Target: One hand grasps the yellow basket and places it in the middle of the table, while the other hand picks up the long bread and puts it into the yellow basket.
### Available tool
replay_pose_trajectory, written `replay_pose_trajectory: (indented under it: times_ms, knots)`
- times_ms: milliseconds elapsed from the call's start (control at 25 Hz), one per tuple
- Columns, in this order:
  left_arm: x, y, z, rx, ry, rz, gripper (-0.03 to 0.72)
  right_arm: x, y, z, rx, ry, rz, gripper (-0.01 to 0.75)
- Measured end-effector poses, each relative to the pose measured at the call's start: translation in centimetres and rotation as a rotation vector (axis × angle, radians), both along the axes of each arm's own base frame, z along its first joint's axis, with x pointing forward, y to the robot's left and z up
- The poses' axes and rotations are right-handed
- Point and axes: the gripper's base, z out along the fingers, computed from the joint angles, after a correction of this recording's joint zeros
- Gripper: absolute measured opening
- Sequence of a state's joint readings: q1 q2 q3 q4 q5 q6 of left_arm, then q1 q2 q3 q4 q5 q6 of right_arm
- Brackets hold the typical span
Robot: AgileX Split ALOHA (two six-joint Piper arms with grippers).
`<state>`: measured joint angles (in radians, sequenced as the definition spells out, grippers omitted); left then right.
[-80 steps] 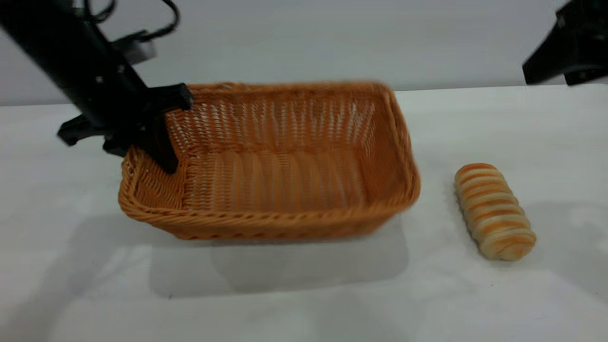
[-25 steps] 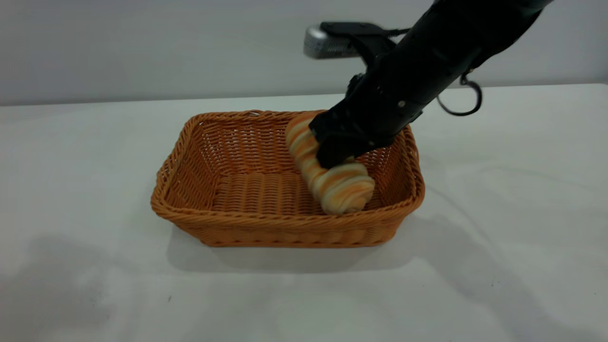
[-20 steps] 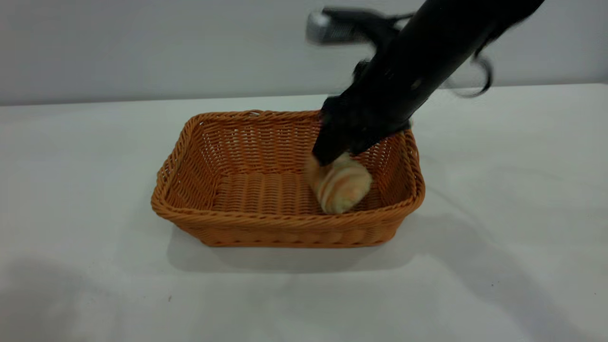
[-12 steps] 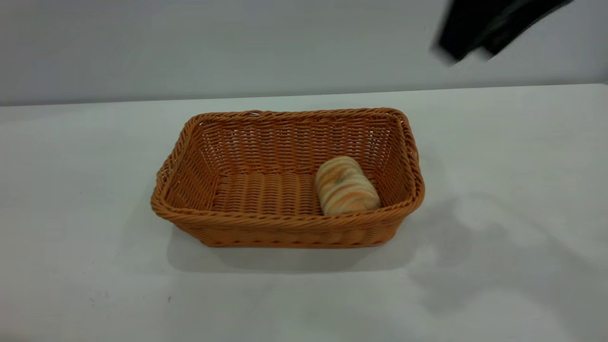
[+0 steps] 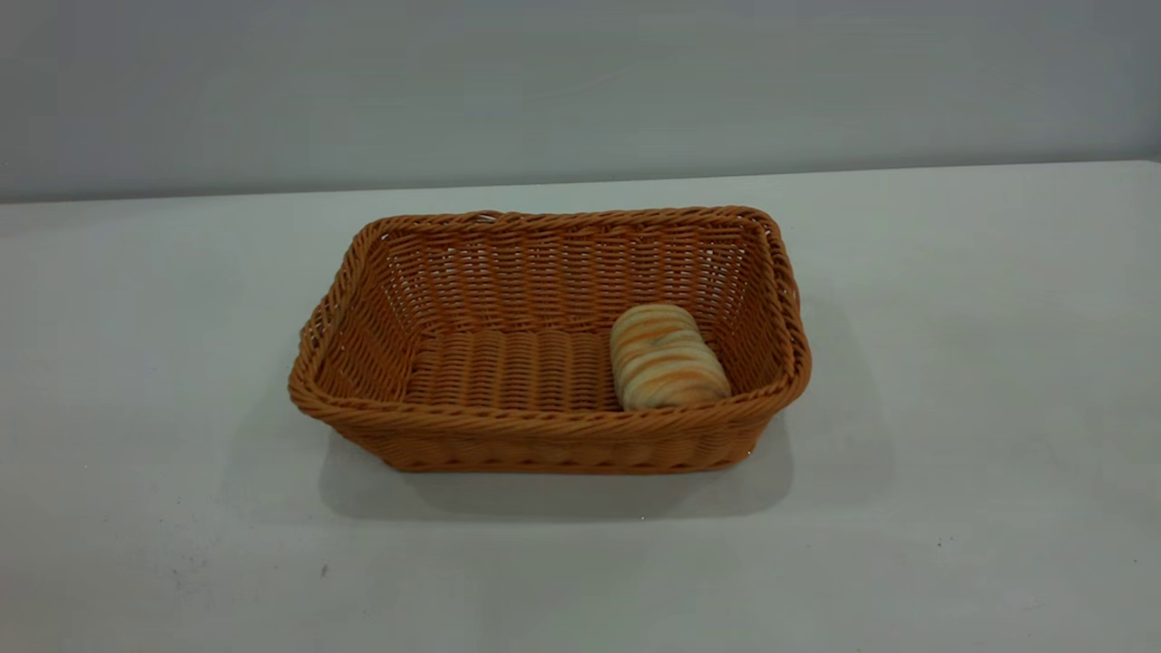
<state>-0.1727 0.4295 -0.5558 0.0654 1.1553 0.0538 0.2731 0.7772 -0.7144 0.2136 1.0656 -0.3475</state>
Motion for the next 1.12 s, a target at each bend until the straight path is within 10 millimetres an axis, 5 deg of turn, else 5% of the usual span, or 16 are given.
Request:
replay_pose_trajectory:
  times_ms: [200, 400, 1120]
  knots:
    - [-1.4, 0.1, -1.4, -0.028, -0.075, -0.006, 0.575, -4.8, -1.7, -3.3, -0.001, -0.062, -0.048, 0.579]
    - [-1.6, 0.1, -1.4, -0.034, -0.093, -0.007, 0.575, -7.8, -2.6, -3.8, 0.026, -0.151, -0.059, 0.579]
    - [-1.9, 0.0, -1.3, -0.068, -0.114, 0.023, 0.575, -9.5, -3.4, -3.5, 0.062, -0.276, -0.137, 0.579]
